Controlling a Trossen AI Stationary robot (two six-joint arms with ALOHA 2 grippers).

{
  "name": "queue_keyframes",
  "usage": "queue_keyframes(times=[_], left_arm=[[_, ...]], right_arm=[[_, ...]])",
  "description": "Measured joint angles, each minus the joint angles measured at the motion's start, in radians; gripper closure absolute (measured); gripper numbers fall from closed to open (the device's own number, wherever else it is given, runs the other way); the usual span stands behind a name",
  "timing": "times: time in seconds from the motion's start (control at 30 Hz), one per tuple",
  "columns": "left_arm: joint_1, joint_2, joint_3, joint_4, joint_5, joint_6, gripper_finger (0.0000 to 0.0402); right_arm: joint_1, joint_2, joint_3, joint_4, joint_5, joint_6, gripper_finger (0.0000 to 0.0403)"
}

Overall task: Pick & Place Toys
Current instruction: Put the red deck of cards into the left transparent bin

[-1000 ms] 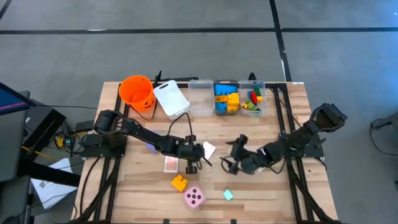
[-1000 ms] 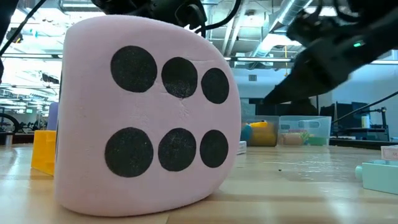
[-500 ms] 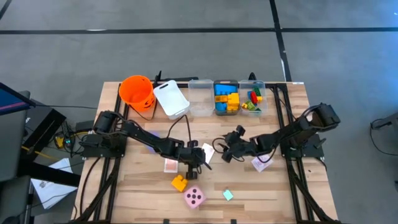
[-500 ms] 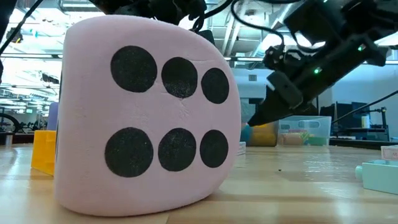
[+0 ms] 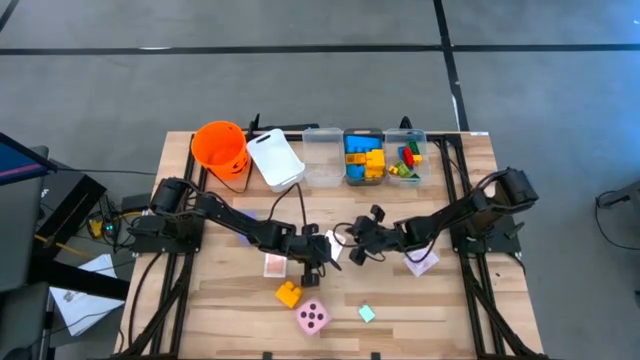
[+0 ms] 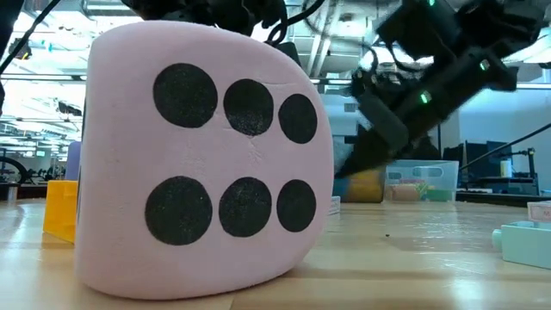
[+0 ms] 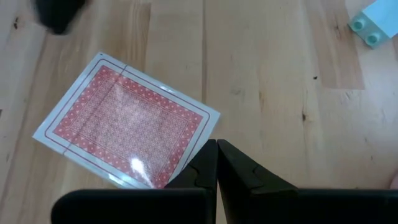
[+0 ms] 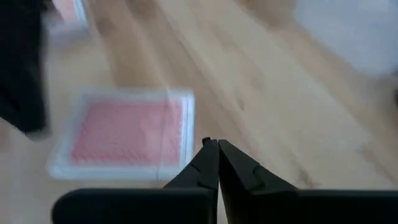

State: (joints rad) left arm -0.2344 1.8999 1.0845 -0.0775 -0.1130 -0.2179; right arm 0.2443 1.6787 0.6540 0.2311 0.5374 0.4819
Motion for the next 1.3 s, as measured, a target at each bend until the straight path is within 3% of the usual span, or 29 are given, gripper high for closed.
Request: queue_keyframes(times=[0.37,0.67,1.0,1.23,1.3], left_arm=[[0.000,-0.001,-0.038,0.003,-0.021,-0.008,0.0401],[0.038,-0.011,-0.134,-0.026,-0.074,-0.051,0.0401],[0.080,-0.022,-0.168,0.022,-0.078,-0.029,0.0401],[0.149,-0.096,-0.173,0.007,-0.260,-0.014,0.0401],[0.166,-0.120,-0.169,0.001,-0.241,-0.014,0.0401]], right_arm=[[-0.023,0.180,0.017,0.103,-0.018,0.041,0.0401],[0.027,0.158,0.063,0.043,-0.087,-0.045,0.0402],[0.100,0.147,0.083,-0.032,-0.156,0.040,0.0402],[0.158,0.149,0.087,-0.009,-0.203,0.019,0.0403],[0.158,0.150,0.086,-0.007,-0.195,0.019,0.0403]])
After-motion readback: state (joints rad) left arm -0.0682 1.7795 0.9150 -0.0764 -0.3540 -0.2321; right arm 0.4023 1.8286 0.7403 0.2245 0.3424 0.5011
